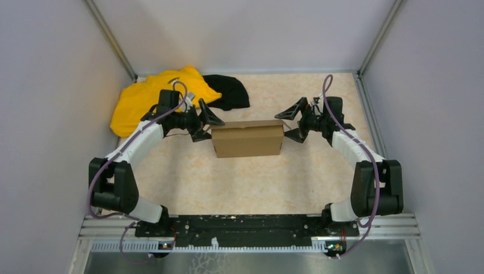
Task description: Fold the paper box
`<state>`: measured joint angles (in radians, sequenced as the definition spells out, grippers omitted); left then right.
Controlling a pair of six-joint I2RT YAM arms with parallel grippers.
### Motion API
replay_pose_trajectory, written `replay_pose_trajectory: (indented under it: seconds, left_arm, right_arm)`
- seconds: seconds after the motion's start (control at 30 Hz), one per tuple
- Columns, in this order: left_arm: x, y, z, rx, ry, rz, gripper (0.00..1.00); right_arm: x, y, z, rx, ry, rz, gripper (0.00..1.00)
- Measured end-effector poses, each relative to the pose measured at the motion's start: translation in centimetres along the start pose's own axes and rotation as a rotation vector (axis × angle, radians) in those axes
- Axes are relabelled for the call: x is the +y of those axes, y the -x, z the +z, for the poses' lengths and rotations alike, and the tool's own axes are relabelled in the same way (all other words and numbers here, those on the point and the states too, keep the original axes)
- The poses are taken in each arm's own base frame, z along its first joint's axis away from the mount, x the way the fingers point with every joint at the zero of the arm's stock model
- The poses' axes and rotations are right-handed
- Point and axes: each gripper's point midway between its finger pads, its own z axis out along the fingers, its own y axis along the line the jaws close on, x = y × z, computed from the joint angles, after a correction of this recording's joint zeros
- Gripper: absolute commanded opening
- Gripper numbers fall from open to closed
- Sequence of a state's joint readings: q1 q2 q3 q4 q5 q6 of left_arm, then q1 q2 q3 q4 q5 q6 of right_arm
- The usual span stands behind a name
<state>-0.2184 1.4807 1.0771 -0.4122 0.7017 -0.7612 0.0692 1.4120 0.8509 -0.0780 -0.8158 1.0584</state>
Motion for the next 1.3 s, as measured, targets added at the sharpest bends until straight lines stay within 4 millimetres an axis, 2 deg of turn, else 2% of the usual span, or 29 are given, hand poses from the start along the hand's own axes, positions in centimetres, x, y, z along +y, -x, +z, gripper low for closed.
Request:
replay_pose_trajectory:
  seconds: [0.17,0.47,0.8,1.0,1.13,1.3]
  left_arm:
    - [-0.2,0.4,0.0,0.014,-0.030,0.028,0.99]
    - [-1.0,2.0,-1.0,-0.006,-0.092,0.087,0.99]
    - [-0.6,4.2,-2.5,-0.055,-0.119,0.115,0.99]
    - [-0.1,5.3,-3.5,-0.098,-0.118,0.155,0.99]
    - [-1.8,5.5,-5.4,-0.174,-0.122,0.245,0.99]
    - [-6.0,5.6,-10.0,-0.365,-0.144,0.425,0.99]
  right_arm:
    - [0.6,0.7,-0.5,0.007,-0.002,-0.028,0.99]
    - [2.5,3.1,-2.1,-0.041,-0.036,-0.186,0.99]
    - [1.2,4.3,-2.8,-0.065,-0.077,-0.257,0.99]
    - [1.7,5.1,-4.3,-0.144,-0.086,-0.385,0.99]
    - [3.5,5.3,-6.5,-0.258,-0.090,-0.533,0.98]
    - [5.5,5.4,-9.6,-0.417,-0.115,-0.715,0.98]
